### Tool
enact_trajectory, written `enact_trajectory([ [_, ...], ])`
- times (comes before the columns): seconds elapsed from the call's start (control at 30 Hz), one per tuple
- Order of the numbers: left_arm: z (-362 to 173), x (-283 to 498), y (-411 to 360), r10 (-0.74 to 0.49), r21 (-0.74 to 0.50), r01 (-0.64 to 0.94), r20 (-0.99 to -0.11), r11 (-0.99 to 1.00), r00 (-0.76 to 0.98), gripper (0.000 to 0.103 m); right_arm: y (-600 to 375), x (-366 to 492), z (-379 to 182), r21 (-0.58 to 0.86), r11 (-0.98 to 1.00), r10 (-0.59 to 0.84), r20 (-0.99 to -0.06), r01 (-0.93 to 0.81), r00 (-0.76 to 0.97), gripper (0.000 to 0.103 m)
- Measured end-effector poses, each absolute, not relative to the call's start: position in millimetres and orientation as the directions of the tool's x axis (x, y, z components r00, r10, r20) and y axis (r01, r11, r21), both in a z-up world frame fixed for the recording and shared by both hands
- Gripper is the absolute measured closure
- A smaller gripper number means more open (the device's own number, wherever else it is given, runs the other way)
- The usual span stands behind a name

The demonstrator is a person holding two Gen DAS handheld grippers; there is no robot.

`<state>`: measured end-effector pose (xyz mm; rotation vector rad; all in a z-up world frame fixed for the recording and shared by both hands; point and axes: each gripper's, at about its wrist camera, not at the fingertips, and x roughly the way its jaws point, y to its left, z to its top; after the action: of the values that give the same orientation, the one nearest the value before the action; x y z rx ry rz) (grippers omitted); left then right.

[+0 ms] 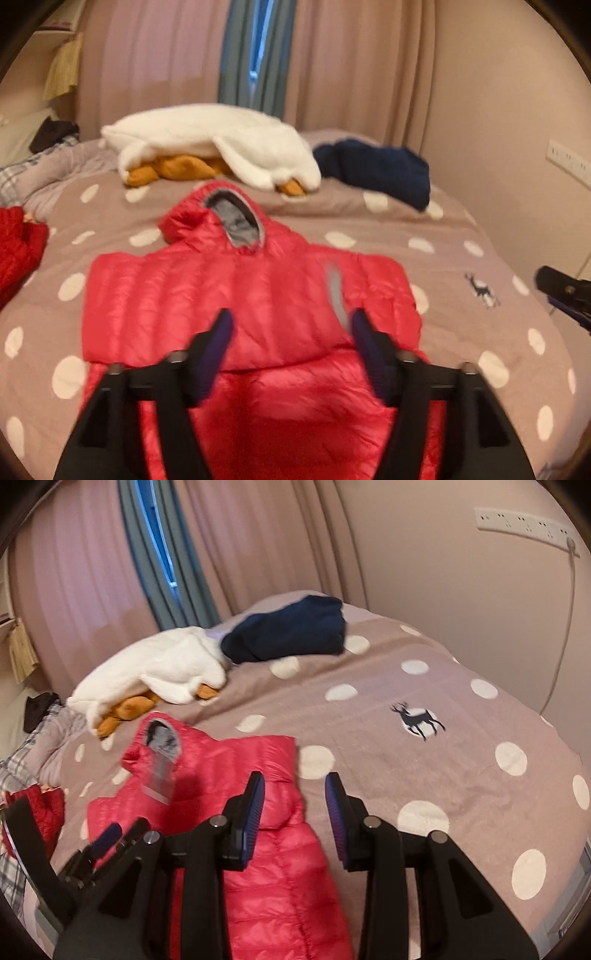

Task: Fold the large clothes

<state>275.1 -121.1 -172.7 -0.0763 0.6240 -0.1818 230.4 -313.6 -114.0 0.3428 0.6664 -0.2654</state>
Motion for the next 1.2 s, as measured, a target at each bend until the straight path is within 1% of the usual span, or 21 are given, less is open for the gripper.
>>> enact_trajectory([
  [0.03,-170.5,272.0,-118.8,-0.197,-0.141,0.142,-0.561,0.980,0.804,0.013,-311.0,230.4,-111.9,0.220,0.913,-0.132,-0.636,0.343,0.760,0.065],
  [0.07,-166.0,266.7,-110.4,-0.207,-0.165,0.139,-0.540,0.976,0.816,0.009,-308.4,230.5,-110.2,0.213,0.916,-0.136,-0.634,0.341,0.762,0.063],
  [0.1,-163.1,263.3,-101.4,-0.205,-0.180,0.127,-0.528,0.975,0.824,0.007,-304.7,232.3,-110.1,0.201,0.920,-0.140,-0.632,0.337,0.762,0.055],
  [0.13,-162.8,262.2,-95.4,-0.193,-0.186,0.109,-0.526,0.976,0.828,0.007,-302.3,234.9,-110.6,0.196,0.923,-0.139,-0.632,0.331,0.762,0.041],
  [0.17,-162.4,262.3,-85.9,-0.173,-0.190,0.084,-0.526,0.978,0.832,0.007,-300.9,238.8,-112.6,0.196,0.926,-0.131,-0.635,0.323,0.762,0.033],
  [0.2,-163.1,264.3,-74.7,-0.153,-0.197,0.054,-0.527,0.979,0.836,0.007,-299.2,243.8,-116.9,0.210,0.928,-0.108,-0.640,0.309,0.761,0.020],
  [0.23,-164.4,267.3,-65.5,-0.133,-0.202,0.028,-0.530,0.979,0.837,0.007,-298.3,248.9,-121.9,0.238,0.924,-0.081,-0.641,0.298,0.763,0.014],
  [0.27,-168.0,271.2,-54.6,-0.099,-0.202,-0.016,-0.543,0.979,0.834,0.007,-297.7,254.8,-128.2,0.263,0.919,-0.060,-0.645,0.295,0.762,0.014],
  [0.4,-184.0,280.9,-13.3,-0.041,-0.241,-0.128,-0.591,0.962,0.806,0.007,-284.7,302.9,-176.4,0.331,0.905,0.065,-0.727,0.267,0.683,0.017],
  [0.5,-194.9,284.5,8.6,0.004,-0.241,-0.188,-0.604,0.952,0.797,0.007,-262.5,335.4,-209.2,0.310,0.919,0.089,-0.767,0.245,0.635,0.019],
  [0.57,-201.1,285.5,18.9,0.037,-0.223,-0.220,-0.617,0.950,0.786,0.007,-248.5,352.5,-228.0,0.326,0.919,0.132,-0.786,0.223,0.604,0.024],
  [0.6,-204.0,286.0,23.2,0.046,-0.220,-0.231,-0.622,0.948,0.782,0.007,-238.8,363.5,-242.0,0.350,0.915,0.176,-0.794,0.201,0.582,0.040],
  [0.63,-206.8,286.9,26.8,0.052,-0.218,-0.239,-0.628,0.946,0.777,0.007,-233.7,369.8,-249.1,0.352,0.918,0.193,-0.797,0.182,0.572,0.065],
  [0.7,-210.3,285.4,33.3,0.063,-0.211,-0.253,-0.637,0.944,0.768,0.007,-222.9,378.3,-258.3,0.244,0.952,0.105,-0.826,0.183,0.554,0.079],
  [0.73,-211.6,285.1,35.6,0.067,-0.208,-0.255,-0.637,0.944,0.768,0.007,-222.5,376.5,-255.6,0.212,0.958,0.068,-0.820,0.192,0.568,0.082],
  [0.87,-213.9,287.7,42.9,0.089,-0.217,-0.288,-0.634,0.933,0.768,0.007,-249.4,363.2,-233.1,0.178,0.948,-0.028,-0.779,0.263,0.626,0.083],
  [0.97,-221.1,307.4,44.1,0.084,-0.224,-0.294,-0.647,0.929,0.758,0.008,-271.8,358.9,-228.0,0.141,0.941,-0.073,-0.802,0.308,0.592,0.078],
  [1.03,-228.7,325.8,37.5,0.079,-0.208,-0.280,-0.655,0.937,0.751,0.021,-280.4,357.8,-234.6,0.118,0.942,-0.089,-0.816,0.316,0.571,0.069],
  [1.07,-233.6,335.9,32.1,0.081,-0.184,-0.272,-0.672,0.945,0.736,0.024,-283.1,356.0,-236.8,0.121,0.941,-0.086,-0.816,0.315,0.571,0.070],
  [1.13,-250.6,359.6,19.3,0.071,-0.127,-0.228,-0.712,0.965,0.698,0.036,-283.7,352.7,-242.4,0.109,0.945,-0.096,-0.809,0.310,0.580,0.061],
  [1.2,-280.3,378.2,10.3,0.055,-0.095,-0.201,-0.772,0.975,0.633,0.040,-279.2,357.1,-252.6,0.022,0.952,-0.162,-0.808,0.304,0.567,0.060],
])
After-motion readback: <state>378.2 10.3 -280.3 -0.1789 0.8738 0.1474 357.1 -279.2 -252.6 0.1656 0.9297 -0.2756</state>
